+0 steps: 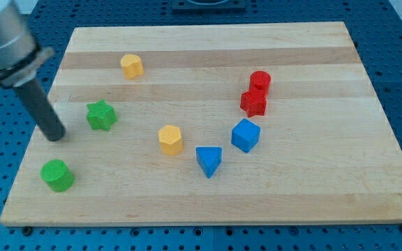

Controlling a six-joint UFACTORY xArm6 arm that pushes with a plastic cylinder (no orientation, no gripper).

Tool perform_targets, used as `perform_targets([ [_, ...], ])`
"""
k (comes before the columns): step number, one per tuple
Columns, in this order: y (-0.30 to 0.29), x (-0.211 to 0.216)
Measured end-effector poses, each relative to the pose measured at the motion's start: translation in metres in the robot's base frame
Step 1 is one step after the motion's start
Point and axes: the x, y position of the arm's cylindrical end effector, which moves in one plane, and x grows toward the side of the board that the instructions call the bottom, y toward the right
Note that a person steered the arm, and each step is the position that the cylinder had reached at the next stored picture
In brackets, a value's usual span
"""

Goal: Slide the green star down a bit

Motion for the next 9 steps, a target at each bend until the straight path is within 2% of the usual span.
perform_targets([
  [2, -0.004, 0.0],
  [4, -0.001, -0.024],
  [5, -0.033, -0.022],
  [7, -0.023, -0.002],
  [8, -0.017, -0.008],
  [9, -0.021, -0.078],
])
